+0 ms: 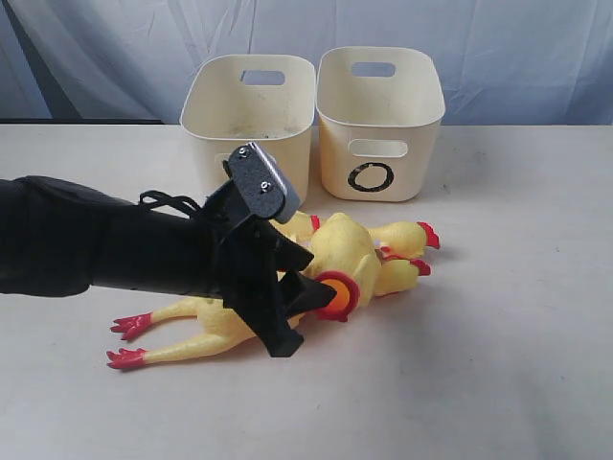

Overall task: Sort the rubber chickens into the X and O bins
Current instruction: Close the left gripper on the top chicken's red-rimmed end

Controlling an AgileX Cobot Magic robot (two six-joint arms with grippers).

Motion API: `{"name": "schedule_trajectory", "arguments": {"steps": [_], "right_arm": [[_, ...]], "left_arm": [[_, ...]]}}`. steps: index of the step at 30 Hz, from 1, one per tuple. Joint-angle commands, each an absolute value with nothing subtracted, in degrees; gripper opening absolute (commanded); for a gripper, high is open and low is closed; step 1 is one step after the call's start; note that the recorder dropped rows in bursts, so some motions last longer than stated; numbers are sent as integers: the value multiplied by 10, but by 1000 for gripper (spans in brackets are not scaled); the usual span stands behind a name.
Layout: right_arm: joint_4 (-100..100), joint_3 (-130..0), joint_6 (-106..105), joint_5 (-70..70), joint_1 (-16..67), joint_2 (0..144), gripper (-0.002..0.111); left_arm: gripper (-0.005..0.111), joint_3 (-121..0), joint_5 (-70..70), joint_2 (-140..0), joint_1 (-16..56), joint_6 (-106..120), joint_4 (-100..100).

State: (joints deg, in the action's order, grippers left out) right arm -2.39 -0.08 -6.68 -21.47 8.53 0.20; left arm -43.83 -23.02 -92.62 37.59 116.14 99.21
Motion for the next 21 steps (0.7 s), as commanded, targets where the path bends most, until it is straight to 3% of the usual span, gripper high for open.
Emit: {"name": "schedule_trajectory", "arguments": {"steps": [1,13,21], "right_arm": [[-24,0,-68,-208,88,0,-1],[-24,0,-68,-207,88,0,-1],[-24,0,-68,-207,88,0,-1]], "left_arm": [[48,-441,-240,-927,379,1158,999],[39,-441,-227,-943,379,1158,999],[4,-441,-225,-943,379,1158,999]]}}
